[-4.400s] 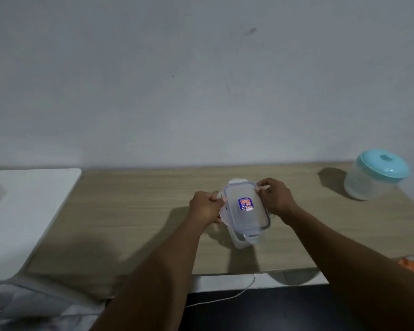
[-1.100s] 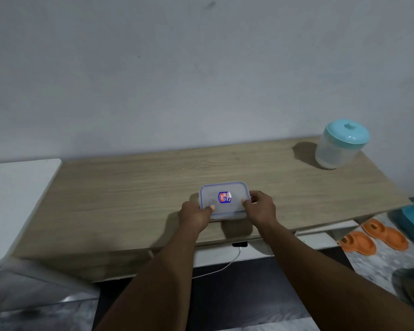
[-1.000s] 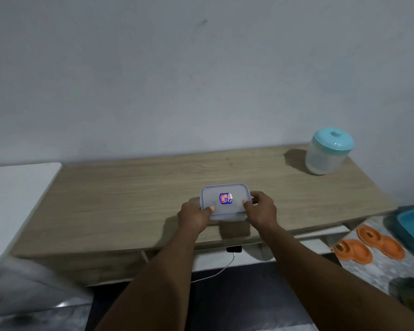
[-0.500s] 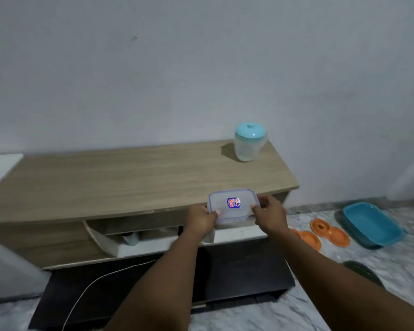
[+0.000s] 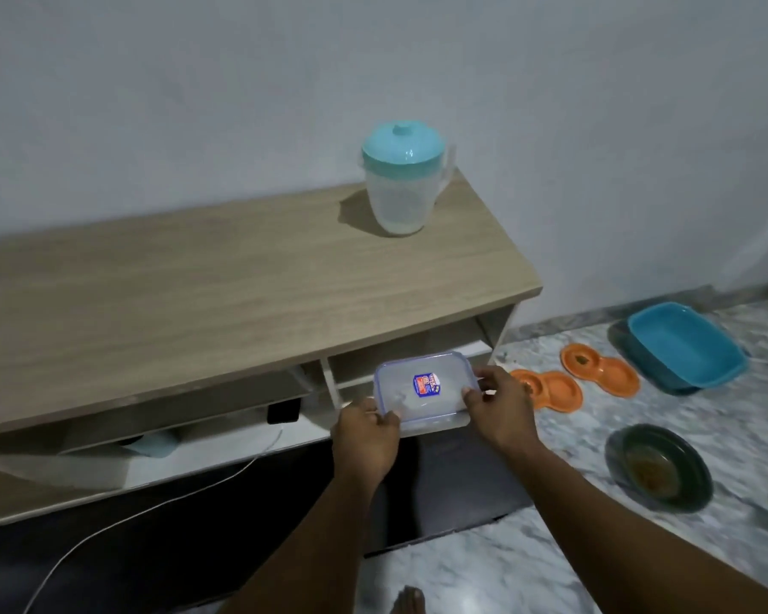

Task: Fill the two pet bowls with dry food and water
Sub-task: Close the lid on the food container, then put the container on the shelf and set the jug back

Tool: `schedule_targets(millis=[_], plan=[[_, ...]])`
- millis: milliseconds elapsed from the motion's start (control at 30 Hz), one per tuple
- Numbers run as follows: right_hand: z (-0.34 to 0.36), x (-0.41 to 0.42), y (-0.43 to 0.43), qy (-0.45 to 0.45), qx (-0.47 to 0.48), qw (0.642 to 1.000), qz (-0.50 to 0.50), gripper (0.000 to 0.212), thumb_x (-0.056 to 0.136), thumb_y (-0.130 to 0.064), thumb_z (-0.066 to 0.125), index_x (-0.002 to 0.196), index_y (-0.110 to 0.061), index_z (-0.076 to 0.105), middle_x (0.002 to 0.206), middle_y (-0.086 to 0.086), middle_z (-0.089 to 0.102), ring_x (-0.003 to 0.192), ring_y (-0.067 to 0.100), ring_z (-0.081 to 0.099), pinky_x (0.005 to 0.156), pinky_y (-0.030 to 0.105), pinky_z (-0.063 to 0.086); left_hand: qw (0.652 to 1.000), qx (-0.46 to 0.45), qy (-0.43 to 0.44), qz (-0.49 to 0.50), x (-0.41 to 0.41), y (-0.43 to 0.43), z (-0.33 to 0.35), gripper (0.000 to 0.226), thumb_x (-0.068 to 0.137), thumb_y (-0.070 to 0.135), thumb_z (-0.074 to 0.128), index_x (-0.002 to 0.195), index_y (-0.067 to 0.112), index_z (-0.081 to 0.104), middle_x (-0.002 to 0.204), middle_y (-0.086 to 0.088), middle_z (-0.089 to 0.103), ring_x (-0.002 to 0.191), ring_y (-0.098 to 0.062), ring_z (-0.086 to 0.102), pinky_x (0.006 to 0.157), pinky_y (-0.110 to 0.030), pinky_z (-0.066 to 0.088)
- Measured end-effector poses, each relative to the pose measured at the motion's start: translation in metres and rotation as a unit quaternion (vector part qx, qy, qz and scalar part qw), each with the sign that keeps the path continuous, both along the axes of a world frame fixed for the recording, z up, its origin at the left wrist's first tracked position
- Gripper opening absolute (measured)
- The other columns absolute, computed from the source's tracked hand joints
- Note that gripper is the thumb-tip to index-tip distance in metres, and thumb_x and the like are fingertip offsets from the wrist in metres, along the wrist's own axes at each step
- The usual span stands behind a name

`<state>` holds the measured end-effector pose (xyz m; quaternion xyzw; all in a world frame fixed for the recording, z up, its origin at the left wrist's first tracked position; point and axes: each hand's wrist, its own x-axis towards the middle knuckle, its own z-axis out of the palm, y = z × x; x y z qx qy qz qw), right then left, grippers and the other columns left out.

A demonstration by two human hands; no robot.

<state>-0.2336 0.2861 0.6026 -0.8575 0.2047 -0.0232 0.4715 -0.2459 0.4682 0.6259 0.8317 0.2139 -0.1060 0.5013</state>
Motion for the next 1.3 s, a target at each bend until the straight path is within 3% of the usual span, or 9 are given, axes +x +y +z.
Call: schedule_targets(millis=[267,467,567,633,733,800,933,1167,1300], plan=[[-0.105,0.098,-0.006,-0.069,-0.021,0.997,0.011,0.028,0.091,-0.016,0.065,0.118,-0.01,0.066,0.095,0.003,0.067,0.086,0.024,0.066,0.081,0.028,0.048,0.99,0.097,-0.097,0.023,0.091,-0.013,-0.117,0.024,0.085,0.031,0.071,0.082,0.007,0.068,0.083,-0.016,0.069,0.088,-0.036,0.067,0.076,-0.031,0.048],[-0.13,0.132,0.003,-0.082,-0.048,0.995,0.004,0.022,0.092,-0.019,0.062,0.108,-0.005,0.066,0.098,0.014,0.07,0.089,0.032,0.065,0.078,0.035,0.05,0.994,0.034,-0.081,0.064,0.127,-0.008,-0.148,0.039,0.085,0.03,0.072,0.057,0.013,0.052,0.059,-0.001,0.058,0.077,-0.032,0.067,0.069,-0.027,0.041],[-0.132,0.139,0.006,-0.065,-0.067,0.996,0.001,0.024,0.094,-0.02,0.059,0.107,0.0,0.065,0.105,0.02,0.068,0.098,0.036,0.062,0.08,0.035,0.044,0.993,0.052,-0.094,0.051,0.126,-0.01,-0.146,0.032,0.089,0.034,0.067,0.073,0.007,0.065,0.077,-0.013,0.069,0.085,-0.034,0.068,0.071,-0.028,0.043],[-0.132,0.129,0.009,-0.118,-0.139,0.983,0.012,0.026,0.096,-0.021,0.056,0.108,0.001,0.062,0.113,0.021,0.061,0.106,0.039,0.056,0.084,0.036,0.039,0.975,0.17,-0.143,0.007,0.11,-0.011,-0.147,0.033,0.095,0.033,0.056,0.095,0.001,0.065,0.095,-0.019,0.068,0.094,-0.037,0.065,0.077,-0.03,0.044],[-0.143,0.093,0.007,-0.214,-0.318,0.918,0.106,0.042,0.097,-0.025,0.052,0.132,-0.001,0.054,0.137,0.021,0.051,0.131,0.037,0.047,0.104,0.042,0.038,0.877,0.347,-0.292,-0.159,0.071,-0.01,-0.162,0.052,0.091,0.015,0.052,0.137,-0.008,0.048,0.137,-0.029,0.05,0.132,-0.046,0.045,0.109,-0.047,0.039],[-0.159,0.073,0.003,-0.206,-0.376,0.879,0.207,0.064,0.096,-0.028,0.051,0.153,-0.006,0.033,0.162,0.015,0.028,0.151,0.029,0.023,0.119,0.051,0.026,0.84,0.373,-0.292,-0.265,0.057,-0.008,-0.172,0.075,0.083,0.01,0.049,0.153,0.001,0.024,0.161,-0.022,0.021,0.151,-0.037,0.015,0.12,-0.047,0.024],[-0.176,0.066,0.001,-0.17,-0.427,0.847,0.267,0.075,0.096,-0.032,0.05,0.158,-0.008,0.016,0.168,0.01,0.007,0.155,0.024,0.005,0.121,0.055,0.019,0.828,0.385,-0.256,-0.316,0.059,-0.007,-0.18,0.089,0.074,0.011,0.05,0.156,0.007,0.017,0.166,-0.011,0.004,0.154,-0.026,-0.001,0.122,-0.046,0.022],[-0.177,0.081,0.005,-0.153,-0.446,0.84,0.267,0.075,0.095,-0.034,0.049,0.157,-0.005,0.019,0.167,0.013,0.012,0.155,0.027,0.007,0.121,0.056,0.019,0.833,0.379,-0.247,-0.317,0.078,-0.004,-0.183,0.094,0.07,0.013,0.057,0.156,0.005,0.018,0.165,-0.01,0.014,0.153,-0.027,0.007,0.122,-0.045,0.021],[-0.176,0.09,0.004,-0.148,-0.446,0.839,0.274,0.075,0.094,-0.035,0.051,0.156,-0.005,0.023,0.166,0.013,0.015,0.155,0.027,0.01,0.121,0.057,0.018,0.839,0.38,-0.222,-0.318,0.087,-0.008,-0.177,0.098,0.071,0.016,0.062,0.157,0.011,0.014,0.164,-0.008,0.014,0.153,-0.025,0.007,0.123,-0.04,0.008]])
